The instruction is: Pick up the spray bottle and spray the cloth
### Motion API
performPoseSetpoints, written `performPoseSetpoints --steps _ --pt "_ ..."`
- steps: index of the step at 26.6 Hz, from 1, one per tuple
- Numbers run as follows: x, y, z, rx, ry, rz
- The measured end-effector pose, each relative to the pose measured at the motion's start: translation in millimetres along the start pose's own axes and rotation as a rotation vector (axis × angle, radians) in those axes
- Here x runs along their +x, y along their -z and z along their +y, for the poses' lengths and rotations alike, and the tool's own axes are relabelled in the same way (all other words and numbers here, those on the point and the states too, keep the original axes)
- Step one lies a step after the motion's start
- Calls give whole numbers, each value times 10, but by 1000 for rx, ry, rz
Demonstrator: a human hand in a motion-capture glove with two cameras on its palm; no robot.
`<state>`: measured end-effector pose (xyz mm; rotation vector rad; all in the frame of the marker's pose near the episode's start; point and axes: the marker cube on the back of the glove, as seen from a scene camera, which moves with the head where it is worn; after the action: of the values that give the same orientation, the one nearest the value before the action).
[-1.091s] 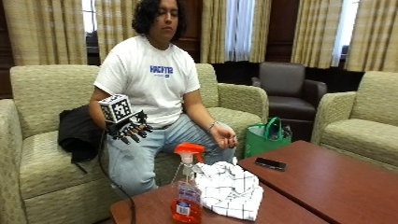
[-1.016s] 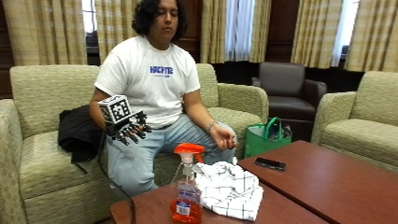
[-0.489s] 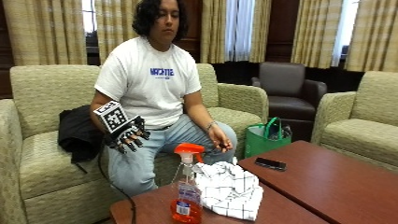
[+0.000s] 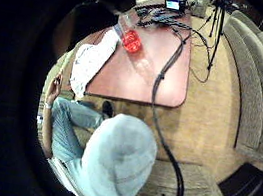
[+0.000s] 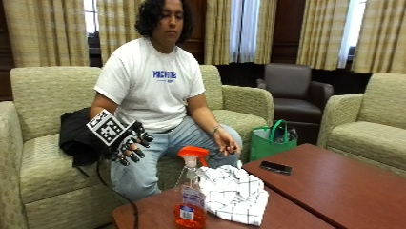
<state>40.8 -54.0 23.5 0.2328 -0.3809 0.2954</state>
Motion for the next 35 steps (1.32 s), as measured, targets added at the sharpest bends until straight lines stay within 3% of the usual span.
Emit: performPoseSetpoints --steps 2,5,15,27,35 --pt "7 9 69 -163 3 -45" --pt "-1 -35 -78 -241 3 -105" --pt "41 -245 -690 -246 -32 -232" --pt "42 -698 -1175 -261 -173 -479" --pt "22 -912 -1557 -284 -171 -510"
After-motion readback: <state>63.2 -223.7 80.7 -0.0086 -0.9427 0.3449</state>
